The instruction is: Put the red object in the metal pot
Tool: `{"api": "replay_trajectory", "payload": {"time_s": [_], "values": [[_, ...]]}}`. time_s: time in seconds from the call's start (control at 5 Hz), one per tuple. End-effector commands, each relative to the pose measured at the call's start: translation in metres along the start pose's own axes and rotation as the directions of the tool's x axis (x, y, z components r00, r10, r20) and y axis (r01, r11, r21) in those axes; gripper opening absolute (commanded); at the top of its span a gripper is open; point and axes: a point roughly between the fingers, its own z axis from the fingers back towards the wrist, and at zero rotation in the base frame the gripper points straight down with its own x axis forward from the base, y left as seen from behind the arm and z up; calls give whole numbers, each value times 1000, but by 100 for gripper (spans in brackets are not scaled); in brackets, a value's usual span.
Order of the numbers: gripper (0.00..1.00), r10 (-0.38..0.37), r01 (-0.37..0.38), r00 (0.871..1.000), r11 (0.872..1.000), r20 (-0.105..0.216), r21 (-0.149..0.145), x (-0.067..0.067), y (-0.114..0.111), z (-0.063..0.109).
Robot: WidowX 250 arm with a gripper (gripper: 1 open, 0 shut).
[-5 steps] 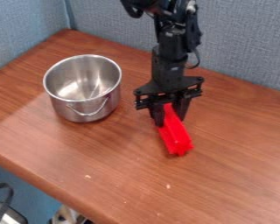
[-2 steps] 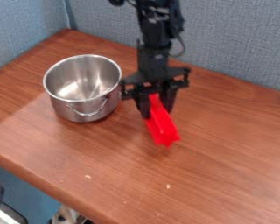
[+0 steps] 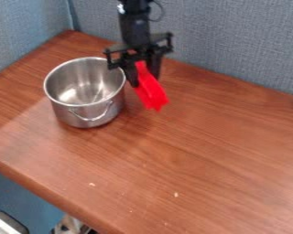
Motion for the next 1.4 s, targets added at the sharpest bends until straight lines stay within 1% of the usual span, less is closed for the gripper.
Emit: {"api": "replay_trajectory", "payload": {"time_s": [0.0, 0.2, 0.6, 0.8, 1.0, 1.2], "values": [[0, 55, -54, 998, 996, 20, -68, 21, 10, 44], [0, 75, -73, 997, 995, 32, -64, 25, 9, 43], [0, 52, -50, 996, 998, 72, -27, 28, 11, 29], [0, 31, -30, 995, 999, 91, -11, 30, 23, 13], [0, 14, -15, 995, 1000, 101, 7, 32, 33, 0], [0, -18, 17, 996, 1000, 93, 20, 30, 36, -10]]}}
